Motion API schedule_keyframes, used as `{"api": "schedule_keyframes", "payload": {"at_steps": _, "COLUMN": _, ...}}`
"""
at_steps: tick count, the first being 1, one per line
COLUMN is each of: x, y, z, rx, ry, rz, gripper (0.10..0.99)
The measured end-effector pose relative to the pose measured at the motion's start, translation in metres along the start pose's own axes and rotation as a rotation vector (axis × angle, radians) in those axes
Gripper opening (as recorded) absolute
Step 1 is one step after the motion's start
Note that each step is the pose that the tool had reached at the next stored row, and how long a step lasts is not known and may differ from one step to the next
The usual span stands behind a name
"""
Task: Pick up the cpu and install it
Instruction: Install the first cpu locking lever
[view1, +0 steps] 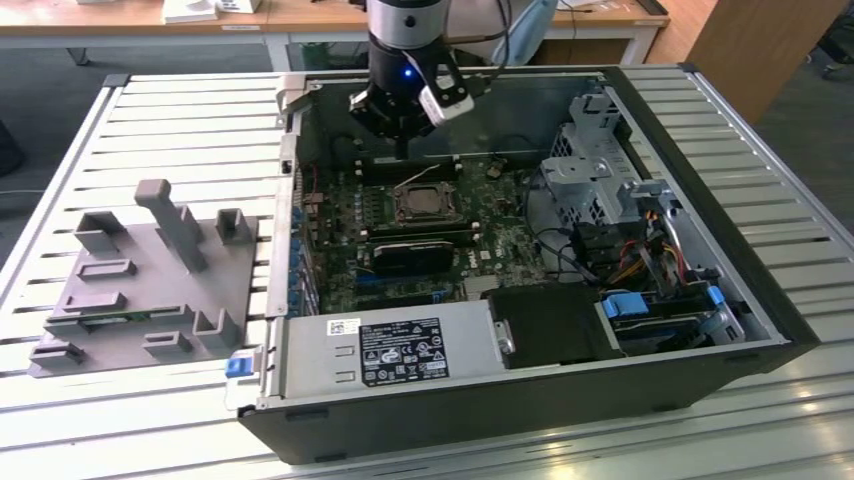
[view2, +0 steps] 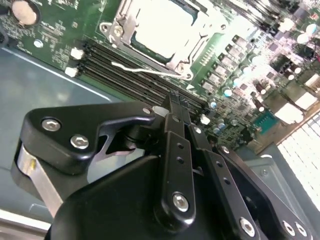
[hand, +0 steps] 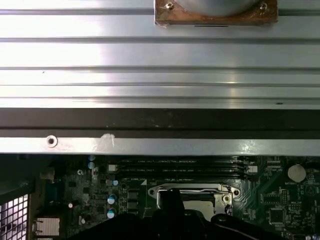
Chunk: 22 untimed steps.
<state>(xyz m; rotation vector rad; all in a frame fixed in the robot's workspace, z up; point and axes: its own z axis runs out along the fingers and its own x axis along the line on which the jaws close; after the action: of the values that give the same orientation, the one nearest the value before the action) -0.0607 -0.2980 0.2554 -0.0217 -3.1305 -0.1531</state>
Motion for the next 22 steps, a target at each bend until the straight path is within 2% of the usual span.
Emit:
{"api": "schedule_keyframes", "payload": {"at_steps": 1, "x": -0.0004, "y": 0.0000, "z": 0.0002, "rx": -0.010, "ry": 0.0001, "rz": 0.000, "gripper": 0.106}}
{"api": "schedule_keyframes", "payload": {"at_steps": 3, "x": -0.0008, "y": 0.0000, "z": 0.0006, "rx": -0.044, "ry": 0.0007, "rz": 0.000, "gripper": 0.106}}
{"api": "schedule_keyframes", "payload": {"at_steps": 4, "x": -0.0010, "y": 0.0000, "z": 0.0010, "rx": -0.056, "ry": 0.0010, "rz": 0.000, "gripper": 0.106}}
{"api": "schedule_keyframes", "payload": {"at_steps": 7, "x": -0.0028, "y": -0.0002, "z": 0.0032, "rx": -0.057, "ry": 0.0009, "rz": -0.001, "gripper": 0.106}}
{"api": "schedule_keyframes", "payload": {"at_steps": 13, "x": -0.0066, "y": -0.0008, "z": 0.0093, "rx": -0.045, "ry": 0.0022, "rz": -0.013, "gripper": 0.106}}
{"api": "schedule_keyframes", "payload": {"at_steps": 22, "x": -0.0129, "y": -0.0015, "z": 0.0159, "rx": -0.045, "ry": 0.0023, "rz": -0.013, "gripper": 0.106}}
